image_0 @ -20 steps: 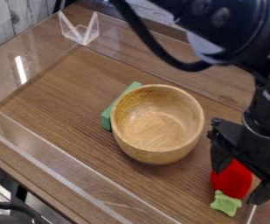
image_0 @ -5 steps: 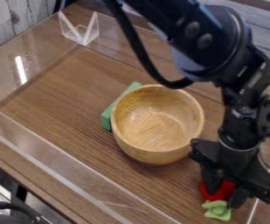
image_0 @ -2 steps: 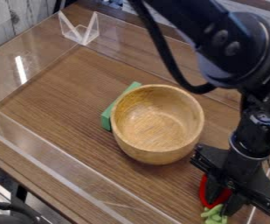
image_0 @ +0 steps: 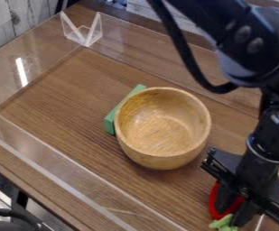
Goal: Put the green block in the brown bowl
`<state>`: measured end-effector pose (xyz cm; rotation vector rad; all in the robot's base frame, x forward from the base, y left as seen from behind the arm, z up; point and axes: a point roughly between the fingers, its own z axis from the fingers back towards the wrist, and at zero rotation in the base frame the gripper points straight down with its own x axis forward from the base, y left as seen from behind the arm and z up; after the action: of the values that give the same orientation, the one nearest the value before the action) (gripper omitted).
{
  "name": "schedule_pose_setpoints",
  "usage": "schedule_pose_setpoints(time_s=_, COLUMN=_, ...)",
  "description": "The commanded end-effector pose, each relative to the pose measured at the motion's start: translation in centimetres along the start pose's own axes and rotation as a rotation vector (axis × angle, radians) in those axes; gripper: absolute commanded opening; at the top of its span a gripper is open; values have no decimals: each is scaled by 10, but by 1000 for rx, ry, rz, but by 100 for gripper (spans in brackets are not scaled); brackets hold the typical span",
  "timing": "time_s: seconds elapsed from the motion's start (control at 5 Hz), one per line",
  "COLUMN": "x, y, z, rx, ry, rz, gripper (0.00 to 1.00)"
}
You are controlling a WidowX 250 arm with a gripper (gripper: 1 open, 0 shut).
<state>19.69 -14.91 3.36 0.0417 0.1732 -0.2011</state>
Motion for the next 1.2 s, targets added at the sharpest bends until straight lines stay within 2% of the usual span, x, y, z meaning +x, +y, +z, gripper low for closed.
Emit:
schedule_pose_setpoints(time_s=0.0, x=14, y=-1, z=33, rx=-40, ry=-82, rz=6, gripper=0)
schedule_pose_setpoints(time_s=0.2, x=22, y=0, z=27, rx=-68, ry=-101, rz=85, gripper=100)
schedule_pose_setpoints(time_s=0.4, x=26, y=1, z=26, rx=-68, ry=-94, rz=78, gripper=100)
schedule_pose_setpoints(time_s=0.6, x=29, y=3, z=26, rx=-69, ry=-89, rz=73, gripper=0)
schedule_pose_setpoints(time_s=0.8, x=15, y=1, z=35, rx=-60, ry=-102, rz=70, gripper=0)
schedule_pose_setpoints(time_s=1.0, x=-4, y=6, z=65, rx=-51, ry=-156, rz=81, gripper=0)
